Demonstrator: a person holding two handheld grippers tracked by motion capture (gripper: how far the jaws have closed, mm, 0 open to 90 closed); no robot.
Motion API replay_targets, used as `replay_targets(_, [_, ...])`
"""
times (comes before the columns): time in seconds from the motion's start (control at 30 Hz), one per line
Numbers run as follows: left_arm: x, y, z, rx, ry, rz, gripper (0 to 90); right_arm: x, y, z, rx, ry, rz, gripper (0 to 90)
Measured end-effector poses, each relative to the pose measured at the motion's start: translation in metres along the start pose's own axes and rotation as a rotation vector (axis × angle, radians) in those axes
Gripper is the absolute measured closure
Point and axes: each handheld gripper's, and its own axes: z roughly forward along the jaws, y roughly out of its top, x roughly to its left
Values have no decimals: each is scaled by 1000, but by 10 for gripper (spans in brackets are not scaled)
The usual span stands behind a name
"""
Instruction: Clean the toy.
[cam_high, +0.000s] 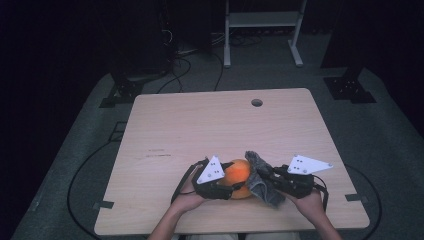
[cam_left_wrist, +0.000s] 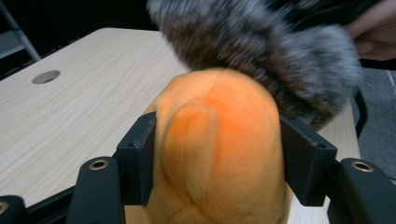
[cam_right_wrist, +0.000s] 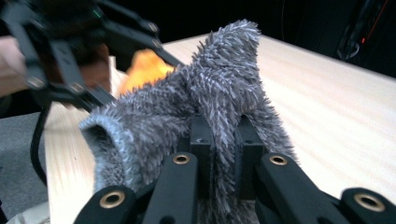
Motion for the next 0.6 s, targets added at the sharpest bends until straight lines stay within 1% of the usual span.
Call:
replay_targets(0.03, [0, -1, 1, 1, -18, -6, 335, -3, -5, 1, 15, -2, 15, 807])
replay_targets(0.13, [3, -7, 4, -15, -33, -11, 221, -10, -13, 3, 31, -7, 36, 807])
replay_targets(0.17, [4, -9, 5, -6, -51, -8, 170, -12, -15, 2, 35, -14, 42, 807])
replay_targets(0.2, [3, -10, 5, -6, -59, -2, 140, -14, -15, 2, 38, -25, 47, 807])
replay_targets(0.23, [3, -11, 5, -6, -59, 5, 131, -15, -16, 1, 40, -34, 49, 807])
replay_targets(0.27, [2, -11, 5, 5, -41, 18, 135, -16, -17, 1, 42, -39, 48, 807])
replay_targets(0.33, [1, -12, 8, 9, -9, 41, 218, -18, -18, 0, 44, -44, 56, 807])
replay_targets(0.37, [1, -12, 8, 9, -4, 42, 263, -17, -17, 0, 44, -51, 57, 808])
replay_targets(0.4, [0, -13, 9, 6, 7, 38, 283, -17, -17, 0, 42, -51, 60, 808])
replay_targets(0.47, [1, -14, 10, 1, 26, 24, 308, -10, -12, 0, 33, -50, 37, 809])
replay_targets(0.5, [1, -14, 9, 1, 33, 15, 312, -6, -9, 1, 20, -33, 28, 809])
replay_targets(0.53, [2, -14, 9, -3, 44, 5, 317, -2, -6, 2, 4, -3, 17, 808])
replay_targets(0.57, [3, -14, 9, -4, 48, 0, 326, 3, -4, 4, -9, 19, -2, 808])
replay_targets(0.6, [5, -15, 8, -5, 47, -11, 329, 5, -3, 4, -9, 22, -9, 808])
